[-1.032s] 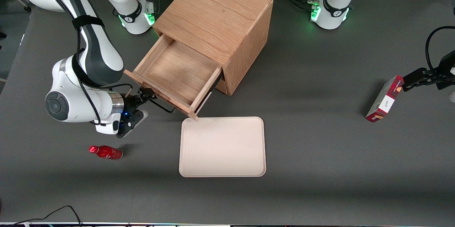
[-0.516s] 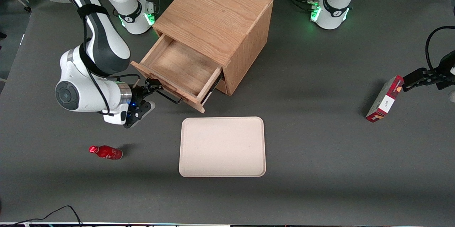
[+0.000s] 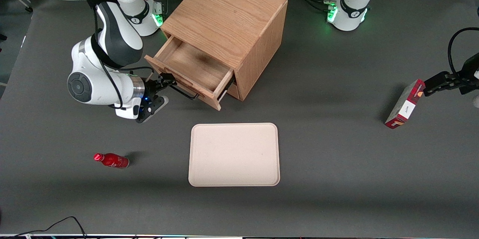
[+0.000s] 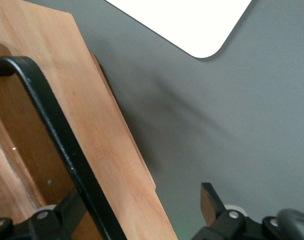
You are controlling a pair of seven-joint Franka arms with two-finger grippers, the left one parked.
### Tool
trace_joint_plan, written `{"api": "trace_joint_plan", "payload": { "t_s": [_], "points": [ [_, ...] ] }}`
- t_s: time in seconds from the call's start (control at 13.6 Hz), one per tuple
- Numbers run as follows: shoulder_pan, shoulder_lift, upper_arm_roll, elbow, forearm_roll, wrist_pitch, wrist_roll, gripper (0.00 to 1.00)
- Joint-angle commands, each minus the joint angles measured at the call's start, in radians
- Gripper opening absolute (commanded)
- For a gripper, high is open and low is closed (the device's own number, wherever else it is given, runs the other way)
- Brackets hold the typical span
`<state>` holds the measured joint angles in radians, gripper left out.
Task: Close top drawer
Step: 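Push the drawer front with the right gripper into the cabinet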
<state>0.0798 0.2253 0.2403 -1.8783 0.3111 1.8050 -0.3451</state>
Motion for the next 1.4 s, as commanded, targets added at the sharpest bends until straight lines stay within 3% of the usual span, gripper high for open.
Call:
{"api": "trace_joint_plan", "payload": {
  "t_s": [0.0,0.96,1.11,1.33],
  "points": [
    [0.005,-0.073,0.016,-0.087,0.031,0.022,0.061,1.00],
    [-0.002,-0.198,0.120,-0.235,0.068,0.073,0.156,1.00],
    [0.000,-0.222,0.123,-0.260,0.112,0.073,0.156,1.00],
    [0.001,-0.234,0.132,-0.269,0.112,0.073,0.178,1.00]
  ]
}}
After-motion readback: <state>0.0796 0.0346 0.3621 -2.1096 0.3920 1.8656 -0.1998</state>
